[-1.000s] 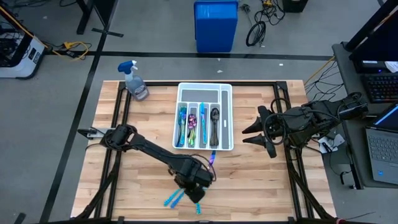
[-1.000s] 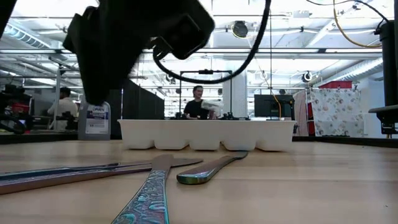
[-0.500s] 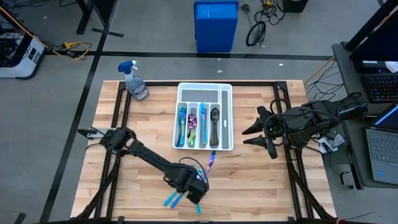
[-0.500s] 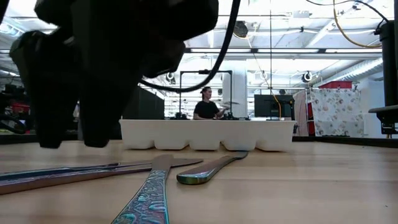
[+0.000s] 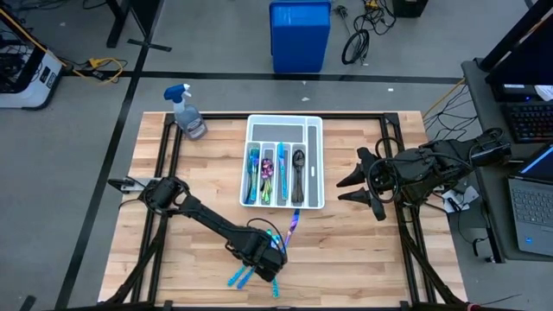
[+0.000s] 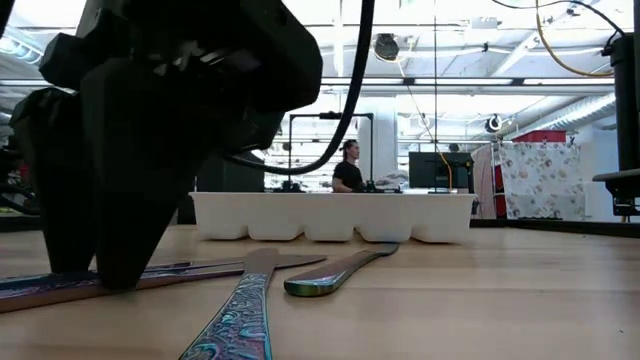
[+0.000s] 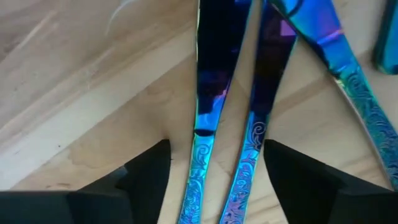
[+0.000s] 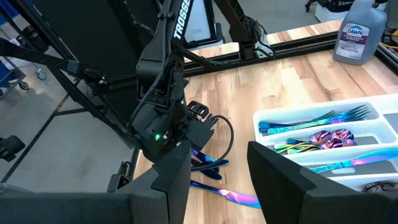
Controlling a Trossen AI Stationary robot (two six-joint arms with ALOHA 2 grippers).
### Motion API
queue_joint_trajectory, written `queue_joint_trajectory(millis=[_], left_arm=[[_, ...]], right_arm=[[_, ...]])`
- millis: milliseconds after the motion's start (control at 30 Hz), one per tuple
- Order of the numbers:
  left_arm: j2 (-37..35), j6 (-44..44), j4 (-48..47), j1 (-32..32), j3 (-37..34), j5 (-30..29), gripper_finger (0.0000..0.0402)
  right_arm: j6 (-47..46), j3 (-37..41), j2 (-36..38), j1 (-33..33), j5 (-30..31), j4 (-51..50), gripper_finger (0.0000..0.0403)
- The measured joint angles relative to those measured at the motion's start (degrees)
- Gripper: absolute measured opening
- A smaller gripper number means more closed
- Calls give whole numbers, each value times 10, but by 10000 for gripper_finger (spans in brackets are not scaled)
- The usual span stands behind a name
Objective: Sort silverware
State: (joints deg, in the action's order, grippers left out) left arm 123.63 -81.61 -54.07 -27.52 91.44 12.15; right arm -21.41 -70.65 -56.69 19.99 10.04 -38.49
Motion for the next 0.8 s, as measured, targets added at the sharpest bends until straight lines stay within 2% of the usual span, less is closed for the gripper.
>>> queue_joint_trajectory(millis=[167, 300, 633, 800], left_arm=[[4, 14, 6, 0, 0, 0, 192], [20, 22, -5, 5, 3, 30, 160], [34, 60, -20, 27, 1, 58, 51], [36, 85, -44, 35, 19, 75, 24]], right_arm=[[0, 0, 0, 0, 0, 0, 141], [0, 0, 0, 0, 0, 1, 141], [-3, 0, 0, 0, 0, 1, 141], [-4, 0, 0, 0, 0, 1, 141]])
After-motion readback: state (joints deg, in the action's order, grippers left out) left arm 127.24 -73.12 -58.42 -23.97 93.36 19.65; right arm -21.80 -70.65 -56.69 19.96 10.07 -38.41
